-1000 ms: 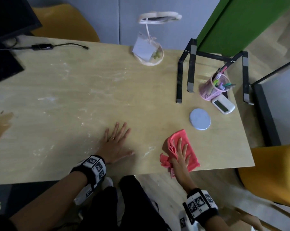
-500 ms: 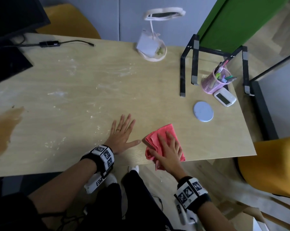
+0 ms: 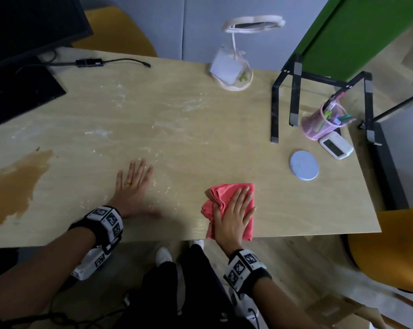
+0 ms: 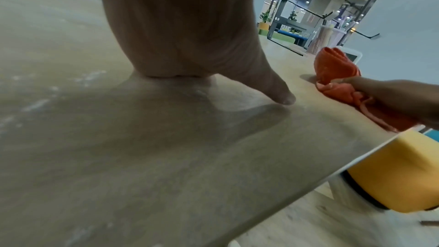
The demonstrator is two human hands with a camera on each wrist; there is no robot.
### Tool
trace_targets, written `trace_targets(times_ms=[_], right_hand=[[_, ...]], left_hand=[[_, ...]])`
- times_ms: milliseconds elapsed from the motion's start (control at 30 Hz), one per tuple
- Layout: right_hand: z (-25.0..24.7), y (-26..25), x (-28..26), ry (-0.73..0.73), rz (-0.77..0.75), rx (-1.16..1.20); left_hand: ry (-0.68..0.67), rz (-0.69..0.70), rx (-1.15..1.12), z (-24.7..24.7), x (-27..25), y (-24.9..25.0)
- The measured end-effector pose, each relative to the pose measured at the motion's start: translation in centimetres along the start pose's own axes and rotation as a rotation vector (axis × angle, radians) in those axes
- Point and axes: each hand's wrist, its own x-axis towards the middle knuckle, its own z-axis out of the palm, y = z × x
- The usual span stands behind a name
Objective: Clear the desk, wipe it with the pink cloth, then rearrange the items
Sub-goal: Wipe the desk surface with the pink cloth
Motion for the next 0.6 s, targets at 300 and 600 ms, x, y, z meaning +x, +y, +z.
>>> trace_targets(times_ms=[300, 600], right_hand=[[2.7, -4.2, 2.2, 0.138, 0.13, -0.037], [2.3, -6.5, 7.7, 0.129, 0.135, 0.004]], left_hand=[[0.023, 0.038, 0.006, 0.7, 0.4, -0.4], [0.174, -0.022, 0.003, 1.0, 0.9, 0.4]])
